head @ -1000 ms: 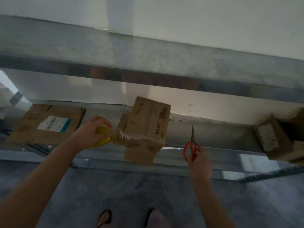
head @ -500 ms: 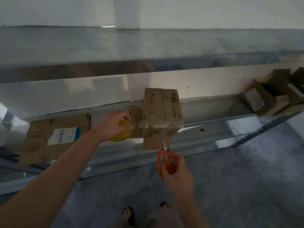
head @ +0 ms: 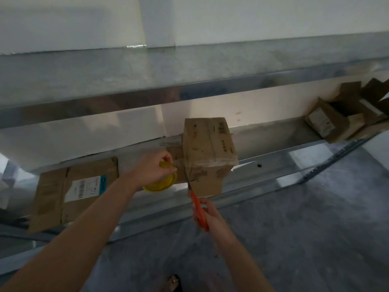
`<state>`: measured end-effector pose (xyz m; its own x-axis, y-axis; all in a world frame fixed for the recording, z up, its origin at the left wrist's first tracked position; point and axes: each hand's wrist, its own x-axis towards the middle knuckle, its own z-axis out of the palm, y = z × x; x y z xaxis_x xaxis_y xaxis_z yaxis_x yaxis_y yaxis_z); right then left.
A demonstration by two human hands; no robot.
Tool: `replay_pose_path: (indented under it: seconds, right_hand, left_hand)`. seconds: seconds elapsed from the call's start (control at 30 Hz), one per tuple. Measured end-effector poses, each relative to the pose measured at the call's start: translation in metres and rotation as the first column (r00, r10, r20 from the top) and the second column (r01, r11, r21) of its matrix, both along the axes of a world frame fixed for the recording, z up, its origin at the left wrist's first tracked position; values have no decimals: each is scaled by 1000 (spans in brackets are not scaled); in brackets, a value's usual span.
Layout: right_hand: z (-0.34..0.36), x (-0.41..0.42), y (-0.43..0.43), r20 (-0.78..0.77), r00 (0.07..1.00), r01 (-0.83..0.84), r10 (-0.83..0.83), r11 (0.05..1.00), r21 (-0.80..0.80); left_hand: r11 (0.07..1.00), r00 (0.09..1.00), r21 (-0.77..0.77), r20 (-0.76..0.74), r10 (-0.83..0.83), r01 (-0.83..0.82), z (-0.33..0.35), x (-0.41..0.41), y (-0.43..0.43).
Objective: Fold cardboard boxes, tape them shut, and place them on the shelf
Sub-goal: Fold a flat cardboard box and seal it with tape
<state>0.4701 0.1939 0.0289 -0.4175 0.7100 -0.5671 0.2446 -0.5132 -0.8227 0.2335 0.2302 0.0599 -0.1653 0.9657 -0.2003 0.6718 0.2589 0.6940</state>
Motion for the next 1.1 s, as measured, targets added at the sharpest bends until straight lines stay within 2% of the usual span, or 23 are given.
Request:
replay_pose_path:
  seconds: [0.3, 0.67, 0.9, 1.1]
  right_hand:
    - [-15, 11, -7, -7, 996, -87, 88, 995, 38]
    - [-11, 1, 3, -120, 993, 17, -21, 999, -40]
    - [-14, -6, 6, -111, 991, 71, -77, 996, -61]
    - [-17, -6, 10, -34, 994, 102, -103, 995, -20]
  left_hand:
    - [999, 998, 34, -61, 0, 2, 4, 0, 1]
    - [1000, 1000, 24, -7, 2, -1, 2, 4, -5]
    - [1000, 1000, 13, 1, -11, 11, 0, 5, -6]
    - [1000, 1000, 9, -5, -30, 30, 2, 5, -3]
